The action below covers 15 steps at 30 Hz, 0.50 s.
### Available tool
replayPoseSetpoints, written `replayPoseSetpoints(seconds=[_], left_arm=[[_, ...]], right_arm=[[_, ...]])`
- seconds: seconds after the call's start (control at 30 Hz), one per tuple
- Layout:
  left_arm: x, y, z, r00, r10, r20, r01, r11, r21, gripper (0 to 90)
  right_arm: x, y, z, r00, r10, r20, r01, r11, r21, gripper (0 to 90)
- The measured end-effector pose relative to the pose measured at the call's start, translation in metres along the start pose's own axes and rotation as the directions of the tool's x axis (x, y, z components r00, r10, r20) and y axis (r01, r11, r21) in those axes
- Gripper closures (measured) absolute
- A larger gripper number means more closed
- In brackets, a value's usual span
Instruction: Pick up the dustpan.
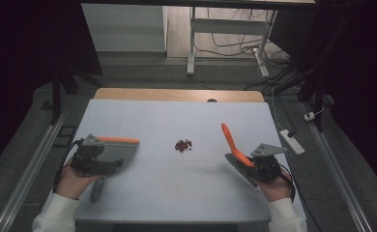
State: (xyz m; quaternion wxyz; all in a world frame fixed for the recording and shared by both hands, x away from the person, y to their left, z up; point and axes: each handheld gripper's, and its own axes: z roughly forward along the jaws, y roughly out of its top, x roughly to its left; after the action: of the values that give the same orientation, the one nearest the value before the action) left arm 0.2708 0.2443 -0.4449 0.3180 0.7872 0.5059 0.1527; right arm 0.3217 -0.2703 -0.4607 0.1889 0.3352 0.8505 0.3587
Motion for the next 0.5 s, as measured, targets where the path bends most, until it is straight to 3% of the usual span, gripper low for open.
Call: replayPoseSetpoints(seconds=[0.27,0.5], left_arm=[[0.001,-0.011,-0.008,0.9998,-0.010,-0.015,0.010,0.9999,0.002,14.7],[0.008,-0.023,-0.008,0.9984,-0.032,-0.046,0.034,0.9987,0.038,14.8]], right_arm=[[0.000,0.001,0.003,0.9999,-0.004,-0.013,0.004,1.000,-0.003,70.6],[0.001,0.003,0.007,1.0000,-0.001,-0.004,0.001,1.000,0.007,70.6]])
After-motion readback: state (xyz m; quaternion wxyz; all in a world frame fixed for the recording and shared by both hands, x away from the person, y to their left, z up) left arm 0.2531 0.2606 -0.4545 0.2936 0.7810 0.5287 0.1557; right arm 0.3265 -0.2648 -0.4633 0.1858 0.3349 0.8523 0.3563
